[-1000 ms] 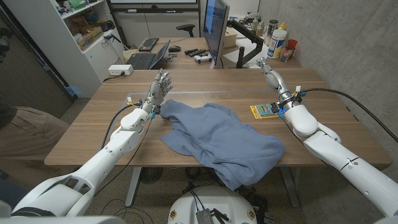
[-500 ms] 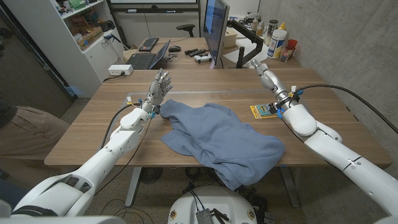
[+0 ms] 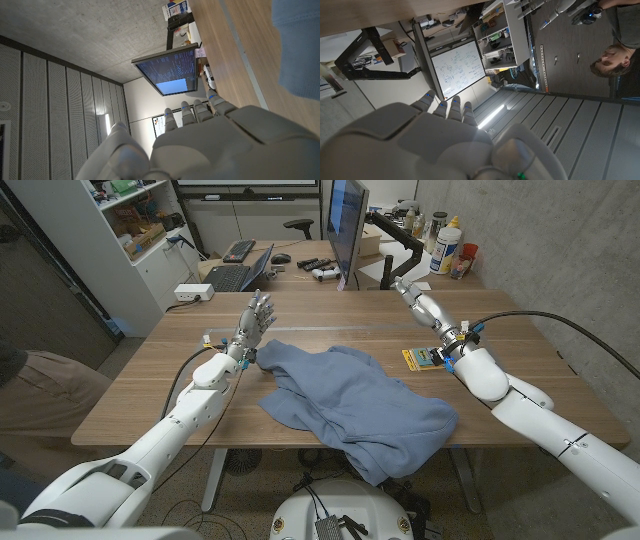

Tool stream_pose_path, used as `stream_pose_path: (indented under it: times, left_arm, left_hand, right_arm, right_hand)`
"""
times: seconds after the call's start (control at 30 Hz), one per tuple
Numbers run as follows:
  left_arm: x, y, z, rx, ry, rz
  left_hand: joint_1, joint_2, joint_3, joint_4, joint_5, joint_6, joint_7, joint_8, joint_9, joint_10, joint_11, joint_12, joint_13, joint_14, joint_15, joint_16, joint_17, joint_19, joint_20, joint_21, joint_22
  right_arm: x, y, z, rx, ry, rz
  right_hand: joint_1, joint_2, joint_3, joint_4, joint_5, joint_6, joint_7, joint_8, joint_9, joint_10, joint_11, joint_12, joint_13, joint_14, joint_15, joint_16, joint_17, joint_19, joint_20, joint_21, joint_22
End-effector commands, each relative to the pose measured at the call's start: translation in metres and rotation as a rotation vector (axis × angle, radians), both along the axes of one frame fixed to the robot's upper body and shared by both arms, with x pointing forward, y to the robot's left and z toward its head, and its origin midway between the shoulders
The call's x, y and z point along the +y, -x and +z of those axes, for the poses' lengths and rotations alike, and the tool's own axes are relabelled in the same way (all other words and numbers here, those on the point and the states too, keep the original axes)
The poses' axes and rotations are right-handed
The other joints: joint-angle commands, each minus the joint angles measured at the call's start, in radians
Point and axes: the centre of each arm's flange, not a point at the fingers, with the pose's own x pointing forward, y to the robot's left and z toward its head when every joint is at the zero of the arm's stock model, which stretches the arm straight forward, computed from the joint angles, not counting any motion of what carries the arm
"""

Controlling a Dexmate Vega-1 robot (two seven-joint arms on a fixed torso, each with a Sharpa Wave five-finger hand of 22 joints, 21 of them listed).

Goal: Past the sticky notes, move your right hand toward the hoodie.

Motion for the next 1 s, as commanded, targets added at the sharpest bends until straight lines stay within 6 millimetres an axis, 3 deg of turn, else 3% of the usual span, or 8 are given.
stream_pose_path:
  times: [0.03,0.57,1.0]
  left_arm:
    - [-0.004,0.001,0.002,-0.01,-0.017,0.004]
    - [-0.005,0.003,0.005,-0.017,-0.048,0.009]
    - [-0.008,0.002,0.009,-0.014,-0.073,-0.015]
  left_hand:
    - [0.004,0.007,0.0,-0.007,-0.003,0.005,-0.004,0.004,0.005,-0.003,-0.002,0.005,0.004,-0.013,-0.012,0.003,0.005,0.003,-0.004,0.004,0.002]
    - [0.004,0.008,-0.001,-0.008,-0.003,0.004,-0.003,0.004,0.005,-0.003,-0.004,0.004,0.004,-0.013,-0.013,0.004,0.005,0.003,-0.005,0.004,0.002]
    - [0.004,0.008,-0.002,-0.009,-0.003,0.004,-0.003,0.003,0.005,-0.003,-0.005,0.004,0.004,-0.013,-0.012,0.005,0.005,0.003,-0.005,0.005,0.002]
  right_arm:
    - [0.01,0.012,-0.002,-0.057,0.097,-0.043]
    - [0.027,0.029,-0.009,-0.144,0.286,-0.12]
    - [0.03,0.035,-0.019,-0.128,0.325,-0.112]
  right_hand:
    - [0.012,0.027,0.002,-0.003,0.007,-0.009,0.0,-0.003,0.003,-0.007,0.0,-0.001,0.002,-0.008,-0.004,-0.001,0.001,-0.009,0.001,0.0,0.005]
    - [0.016,0.033,0.007,-0.005,0.009,-0.013,-0.008,-0.002,0.003,-0.008,-0.007,0.0,0.002,-0.009,-0.009,0.001,0.001,-0.011,-0.002,0.001,0.005]
    - [0.019,0.04,0.014,-0.006,0.011,-0.008,-0.012,0.002,0.003,-0.003,-0.018,0.004,0.002,-0.008,-0.016,0.003,0.002,-0.013,-0.001,0.001,0.005]
